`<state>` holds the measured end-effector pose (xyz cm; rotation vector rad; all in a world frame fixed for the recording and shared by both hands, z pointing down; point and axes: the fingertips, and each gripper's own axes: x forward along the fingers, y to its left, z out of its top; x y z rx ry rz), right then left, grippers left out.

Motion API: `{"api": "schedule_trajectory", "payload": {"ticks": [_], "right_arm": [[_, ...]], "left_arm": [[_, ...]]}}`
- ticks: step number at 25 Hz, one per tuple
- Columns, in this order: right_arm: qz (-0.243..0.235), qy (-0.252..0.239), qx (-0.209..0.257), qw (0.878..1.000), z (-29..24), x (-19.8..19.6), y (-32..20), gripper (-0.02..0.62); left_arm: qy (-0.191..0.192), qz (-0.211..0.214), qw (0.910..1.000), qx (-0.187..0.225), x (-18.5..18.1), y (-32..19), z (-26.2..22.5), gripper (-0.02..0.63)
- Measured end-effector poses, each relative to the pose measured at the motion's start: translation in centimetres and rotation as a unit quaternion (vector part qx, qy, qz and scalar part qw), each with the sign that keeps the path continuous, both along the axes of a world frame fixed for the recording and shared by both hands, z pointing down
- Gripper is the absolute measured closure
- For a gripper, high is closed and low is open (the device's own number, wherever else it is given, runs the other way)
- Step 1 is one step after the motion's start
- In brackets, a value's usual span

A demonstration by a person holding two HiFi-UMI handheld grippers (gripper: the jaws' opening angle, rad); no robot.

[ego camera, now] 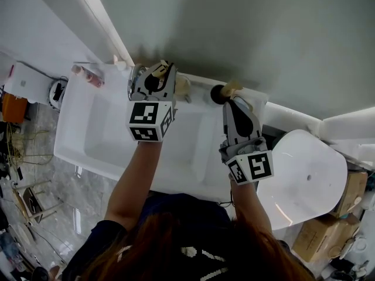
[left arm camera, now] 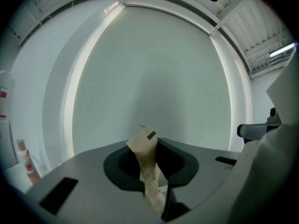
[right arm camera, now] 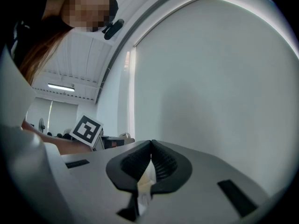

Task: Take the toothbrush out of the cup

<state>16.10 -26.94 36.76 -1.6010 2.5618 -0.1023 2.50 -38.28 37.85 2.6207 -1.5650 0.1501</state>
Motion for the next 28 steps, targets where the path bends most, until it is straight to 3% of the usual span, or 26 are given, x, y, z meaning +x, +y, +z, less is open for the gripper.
{"api": "schedule_trajectory", "payload": {"ticks": [5,9,22,28], "right_arm": [[0.006,0.000,0.009,1.000,-0.7,0.0,1.5,0.580],[0.006,0.003,0.010,1.000,-1.0,-0.3,2.5,0.580],[0.027,0.032,0.003,0.999,-1.1,-3.8,7.6,0.580],[0.056,0.035,0.009,0.998,-1.8,-5.3,10.5,0.580]], "left_arm": [[-0.007,0.028,0.9992,0.026,-0.1,4.1,-3.6,0.535],[-0.037,0.045,0.9975,0.041,-1.1,7.4,-4.6,0.535],[-0.054,0.059,0.9968,0.010,-7.3,14.7,-0.8,0.537],[-0.059,0.079,0.9949,0.019,-9.5,17.2,-1.3,0.537]]}}
